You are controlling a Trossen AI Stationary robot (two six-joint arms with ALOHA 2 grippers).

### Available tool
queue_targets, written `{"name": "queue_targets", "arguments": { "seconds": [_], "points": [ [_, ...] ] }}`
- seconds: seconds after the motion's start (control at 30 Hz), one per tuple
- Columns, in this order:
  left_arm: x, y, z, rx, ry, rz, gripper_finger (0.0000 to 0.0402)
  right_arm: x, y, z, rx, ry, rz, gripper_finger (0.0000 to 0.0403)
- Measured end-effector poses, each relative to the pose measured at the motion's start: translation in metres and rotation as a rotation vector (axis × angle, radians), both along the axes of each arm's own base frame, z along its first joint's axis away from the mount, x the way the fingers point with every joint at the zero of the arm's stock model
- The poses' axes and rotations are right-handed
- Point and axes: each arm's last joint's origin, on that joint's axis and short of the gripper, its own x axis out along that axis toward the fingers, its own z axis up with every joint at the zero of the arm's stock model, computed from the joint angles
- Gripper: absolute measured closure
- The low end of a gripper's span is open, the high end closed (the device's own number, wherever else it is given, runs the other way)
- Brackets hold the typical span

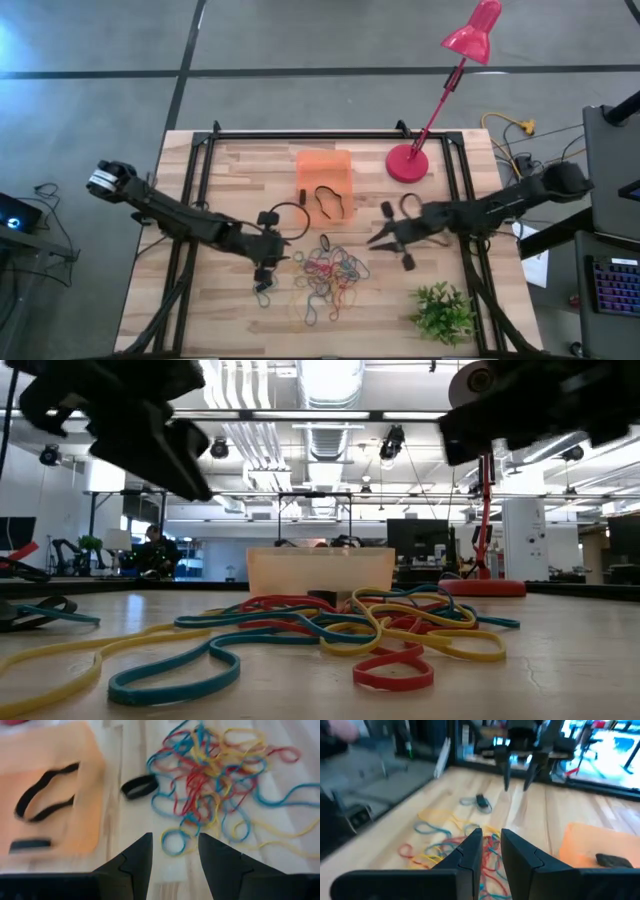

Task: Pick and place rubber bands into bin
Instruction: Put the black rubber band into the orange bin

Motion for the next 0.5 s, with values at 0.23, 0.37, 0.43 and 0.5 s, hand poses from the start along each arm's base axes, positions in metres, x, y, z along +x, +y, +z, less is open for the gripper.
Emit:
{"name": "queue_targets", "arguments": {
  "seconds": [0.23, 0.37, 0.43, 0.5],
  "points": [
    [-0.022, -0.004, -0.015, 0.003, -0.035, 0.063, 0.0258, 0.068, 0.013, 0.002, -0.094, 0.342, -0.008, 0.0344],
    [-0.033, 0.000, -0.011, -0.028, -0.069, 0.074, 0.0258, 0.102, 0.021, 0.001, -0.138, 0.476, 0.000, 0.0344],
    [-0.041, 0.003, -0.010, -0.052, -0.084, 0.088, 0.0258, 0.117, 0.025, -0.001, -0.171, 0.541, 0.014, 0.0344],
    [-0.048, 0.006, -0.009, -0.072, -0.107, 0.098, 0.0258, 0.129, 0.029, -0.001, -0.199, 0.596, 0.024, 0.0344]
  ]
}}
